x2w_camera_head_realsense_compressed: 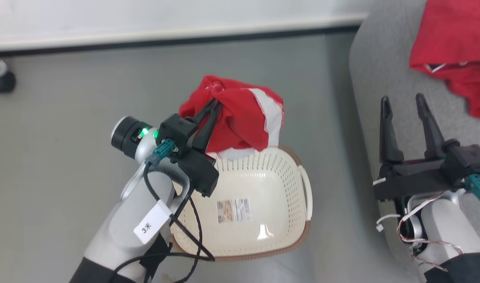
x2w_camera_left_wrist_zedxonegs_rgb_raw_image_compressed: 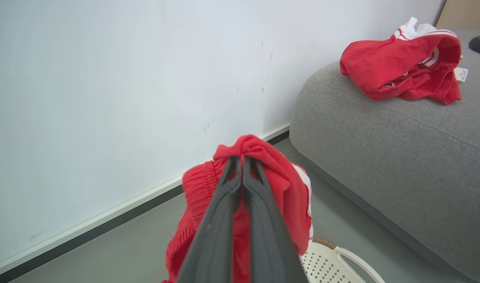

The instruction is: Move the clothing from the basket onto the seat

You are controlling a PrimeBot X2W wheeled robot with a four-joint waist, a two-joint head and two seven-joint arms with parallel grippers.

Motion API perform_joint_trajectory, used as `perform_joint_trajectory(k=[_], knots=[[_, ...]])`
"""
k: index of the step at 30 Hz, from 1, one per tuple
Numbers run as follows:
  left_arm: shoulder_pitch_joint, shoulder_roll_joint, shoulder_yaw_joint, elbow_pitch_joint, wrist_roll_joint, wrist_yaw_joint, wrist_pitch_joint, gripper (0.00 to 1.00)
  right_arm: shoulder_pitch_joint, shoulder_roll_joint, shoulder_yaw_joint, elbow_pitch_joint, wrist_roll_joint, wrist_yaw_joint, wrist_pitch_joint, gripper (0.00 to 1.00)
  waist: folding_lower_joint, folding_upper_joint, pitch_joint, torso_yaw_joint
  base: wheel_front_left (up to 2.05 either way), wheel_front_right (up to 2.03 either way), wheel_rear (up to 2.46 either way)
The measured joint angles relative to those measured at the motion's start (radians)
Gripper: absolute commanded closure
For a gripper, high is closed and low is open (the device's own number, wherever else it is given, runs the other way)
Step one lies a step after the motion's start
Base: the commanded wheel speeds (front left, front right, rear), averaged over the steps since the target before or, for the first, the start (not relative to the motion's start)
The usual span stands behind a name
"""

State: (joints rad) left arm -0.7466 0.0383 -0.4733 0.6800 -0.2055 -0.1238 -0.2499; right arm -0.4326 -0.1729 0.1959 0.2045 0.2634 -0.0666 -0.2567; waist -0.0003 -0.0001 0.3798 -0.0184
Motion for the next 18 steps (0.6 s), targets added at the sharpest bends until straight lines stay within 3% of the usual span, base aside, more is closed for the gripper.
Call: perform_joint_trajectory(k=[12, 18], knots=[[0.089, 0.001, -0.003, -0.04, -0.049, -0.001, 0.0, 1.0, 0.084, 0.015, 0.021, 0.052, 0.002, 0.016, 0.0, 0.0, 0.0001, -0.0001, -0.182, 0.023, 0.0, 0.0, 0.0], [0.119, 0.016, -0.011, -0.049, -0.061, -0.001, 0.0, 1.0, 0.117, 0.05, 0.081, 0.086, 0.001, 0.047, 0.0, 0.0, 0.0001, 0.0, -0.288, 0.029, 0.0, 0.0, 0.0]])
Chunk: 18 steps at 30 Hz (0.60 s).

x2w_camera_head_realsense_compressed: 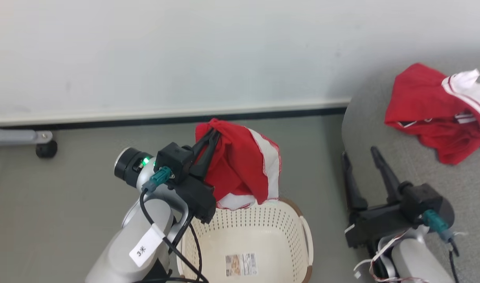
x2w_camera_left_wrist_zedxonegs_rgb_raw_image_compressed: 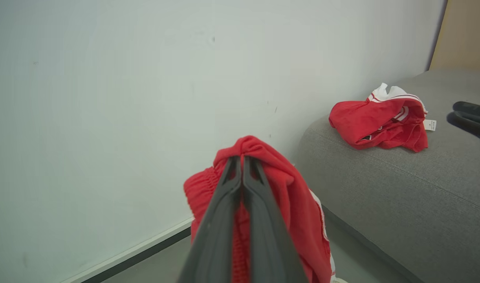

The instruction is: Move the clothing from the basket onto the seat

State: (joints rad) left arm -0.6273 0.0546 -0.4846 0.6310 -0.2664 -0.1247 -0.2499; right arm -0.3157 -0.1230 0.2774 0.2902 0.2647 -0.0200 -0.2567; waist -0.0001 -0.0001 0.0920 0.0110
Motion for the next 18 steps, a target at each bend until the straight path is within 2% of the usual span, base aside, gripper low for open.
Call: perform_joint_trajectory(k=[8, 18], knots=[[0.046, 0.007, -0.017, -0.052, -0.03, 0.0, 0.002, 1.0, 0.041, 0.014, 0.053, 0.006, 0.0, 0.022, 0.0, 0.0, -0.0001, -0.0001, -0.099, 0.001, 0.0, 0.0, 0.0], [0.053, 0.005, -0.057, -0.128, -0.032, -0.007, 0.053, 1.0, 0.042, 0.03, 0.146, 0.077, -0.003, 0.075, 0.019, 0.0, 0.0001, 0.0, -0.143, 0.015, 0.0, 0.0, 0.0]])
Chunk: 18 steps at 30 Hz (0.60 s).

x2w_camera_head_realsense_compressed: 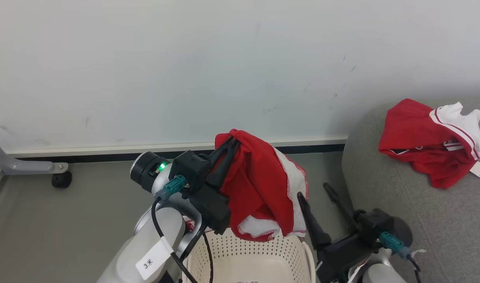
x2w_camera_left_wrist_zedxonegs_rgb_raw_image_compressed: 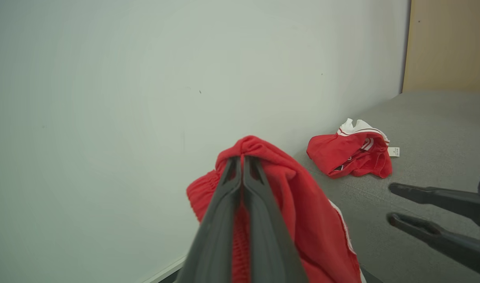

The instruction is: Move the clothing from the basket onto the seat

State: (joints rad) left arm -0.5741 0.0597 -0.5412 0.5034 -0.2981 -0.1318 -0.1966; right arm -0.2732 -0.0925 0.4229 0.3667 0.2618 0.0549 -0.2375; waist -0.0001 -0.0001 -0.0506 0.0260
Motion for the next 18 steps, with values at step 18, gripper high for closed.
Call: perform_joint_trajectory(k=[18], knots=[[0.004, -0.002, -0.043, -0.097, -0.017, 0.0, 0.093, 1.0, -0.121, 0.027, 0.171, 0.197, -0.042, 0.042, 0.022, 0.0, 0.0001, 0.0001, -0.006, 0.023, 0.0, 0.0, 0.0]])
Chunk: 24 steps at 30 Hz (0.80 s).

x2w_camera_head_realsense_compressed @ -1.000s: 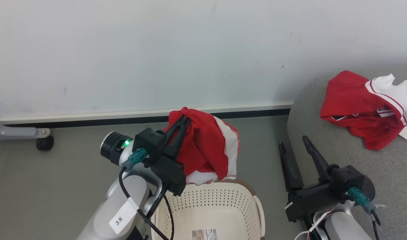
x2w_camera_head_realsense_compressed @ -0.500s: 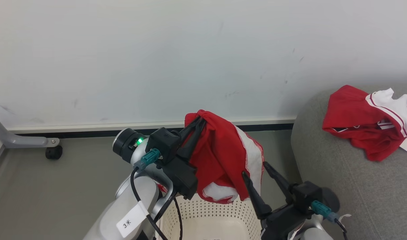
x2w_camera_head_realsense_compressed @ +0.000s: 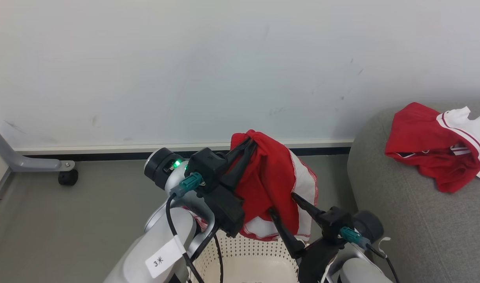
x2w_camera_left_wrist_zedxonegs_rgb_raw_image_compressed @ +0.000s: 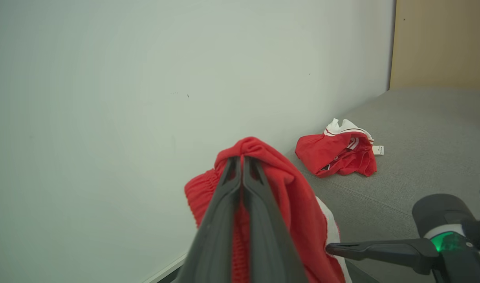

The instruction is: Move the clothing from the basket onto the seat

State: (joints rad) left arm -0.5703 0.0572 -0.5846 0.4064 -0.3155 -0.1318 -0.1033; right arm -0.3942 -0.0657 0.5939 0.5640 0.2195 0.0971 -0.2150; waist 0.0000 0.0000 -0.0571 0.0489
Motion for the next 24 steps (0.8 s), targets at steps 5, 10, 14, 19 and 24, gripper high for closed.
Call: perform_joint_trajectory(k=[5, 10, 14, 19, 24], knots=[[0.0, -0.001, -0.006, -0.017, -0.005, 0.0, 0.024, 1.0, -0.039, 0.002, 0.033, 0.059, -0.012, 0.001, -0.001, 0.0, 0.0, 0.0, 0.004, 0.006, 0.0, 0.0, 0.0], [0.0, -0.002, -0.012, -0.036, -0.009, 0.0, 0.041, 1.0, -0.088, 0.003, 0.05, 0.111, -0.035, -0.017, -0.007, 0.0, 0.0, 0.0, 0.008, 0.011, 0.0, 0.0, 0.0], [0.0, -0.003, -0.016, -0.048, -0.016, 0.0, 0.05, 1.0, -0.132, 0.003, 0.071, 0.117, -0.019, -0.047, -0.015, 0.0, 0.0, 0.0, 0.012, 0.016, 0.0, 0.0, 0.0], [0.0, -0.003, -0.022, -0.06, -0.036, 0.0, 0.062, 1.0, -0.178, 0.003, 0.114, 0.124, 0.013, -0.061, -0.022, 0.73, 0.0, 0.0, 0.017, 0.02, 0.0, 0.0, 0.0], [0.0, -0.004, -0.025, -0.063, -0.044, 0.0, 0.064, 1.0, -0.214, 0.003, 0.135, 0.14, 0.039, -0.072, -0.024, 1.0, 0.0, 0.0, 0.023, 0.021, 0.0, 0.0, 0.0]])
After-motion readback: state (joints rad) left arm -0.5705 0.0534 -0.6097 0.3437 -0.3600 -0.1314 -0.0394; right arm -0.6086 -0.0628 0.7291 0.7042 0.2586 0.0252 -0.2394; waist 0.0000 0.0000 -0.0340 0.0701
